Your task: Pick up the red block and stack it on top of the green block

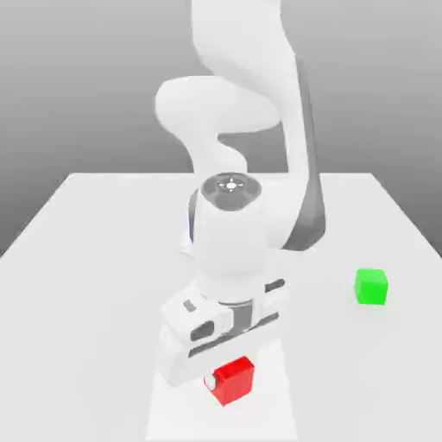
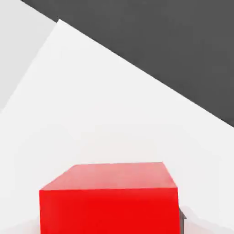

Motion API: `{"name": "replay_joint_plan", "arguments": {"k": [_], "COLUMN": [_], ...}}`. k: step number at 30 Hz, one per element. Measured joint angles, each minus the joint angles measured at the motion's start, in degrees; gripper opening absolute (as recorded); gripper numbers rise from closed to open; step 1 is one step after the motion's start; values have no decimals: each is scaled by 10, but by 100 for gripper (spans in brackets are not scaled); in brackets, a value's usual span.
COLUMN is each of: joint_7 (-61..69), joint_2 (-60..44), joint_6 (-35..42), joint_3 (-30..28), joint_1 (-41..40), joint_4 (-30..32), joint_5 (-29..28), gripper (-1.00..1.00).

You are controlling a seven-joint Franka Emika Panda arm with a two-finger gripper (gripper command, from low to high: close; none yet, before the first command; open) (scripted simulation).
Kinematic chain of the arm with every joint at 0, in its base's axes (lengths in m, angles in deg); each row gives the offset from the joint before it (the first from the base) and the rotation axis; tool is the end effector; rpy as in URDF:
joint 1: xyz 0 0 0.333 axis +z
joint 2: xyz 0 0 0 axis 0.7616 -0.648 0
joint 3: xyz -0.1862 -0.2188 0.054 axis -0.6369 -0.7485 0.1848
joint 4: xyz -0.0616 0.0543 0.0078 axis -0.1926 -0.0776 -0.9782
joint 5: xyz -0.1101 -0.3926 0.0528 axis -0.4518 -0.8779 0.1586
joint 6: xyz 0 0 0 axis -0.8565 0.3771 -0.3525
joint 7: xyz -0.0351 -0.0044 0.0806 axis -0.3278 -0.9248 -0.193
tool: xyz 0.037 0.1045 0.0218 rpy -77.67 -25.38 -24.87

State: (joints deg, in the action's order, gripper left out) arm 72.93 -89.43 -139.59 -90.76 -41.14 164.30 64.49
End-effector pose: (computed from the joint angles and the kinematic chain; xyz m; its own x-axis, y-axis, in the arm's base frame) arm 0.4274 0.0106 0.1387 0.9744 -0.2247 0.0005 -0.2247 -0.9744 0.0013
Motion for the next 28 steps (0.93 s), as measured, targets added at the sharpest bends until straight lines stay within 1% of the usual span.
{"name": "replay_joint_plan", "arguments": {"k": [1, 3, 8, 12, 17, 19, 21, 23, 25, 26, 28], "joint_7": [-5, -14, -32, -51, -75, -85, -99, -119, -152, -161, -161], "joint_2": [20, 51, 113, 163, 227, 213, 178, 137, 94, 83, 83], "joint_6": [17, 36, 55, 66, 81, 60, 24, -15, -55, -65, -65], "joint_3": [-2, 16, 79, 128, 212, 230, 237, 237, 230, 227, 227], "joint_1": [1, 23, 166, 241, 340, 352, 349, 343, 334, 333, 333], "joint_4": [3, 16, 60, 97, 144, 151, 151, 151, 149, 149, 149], "joint_5": [-6, -8, 16, 31, 52, 47, 29, 0, -46, -60, -60], "gripper": [-100, -100, -100, -100, -100, -100, -100, -100, -100, 100, 100]}}
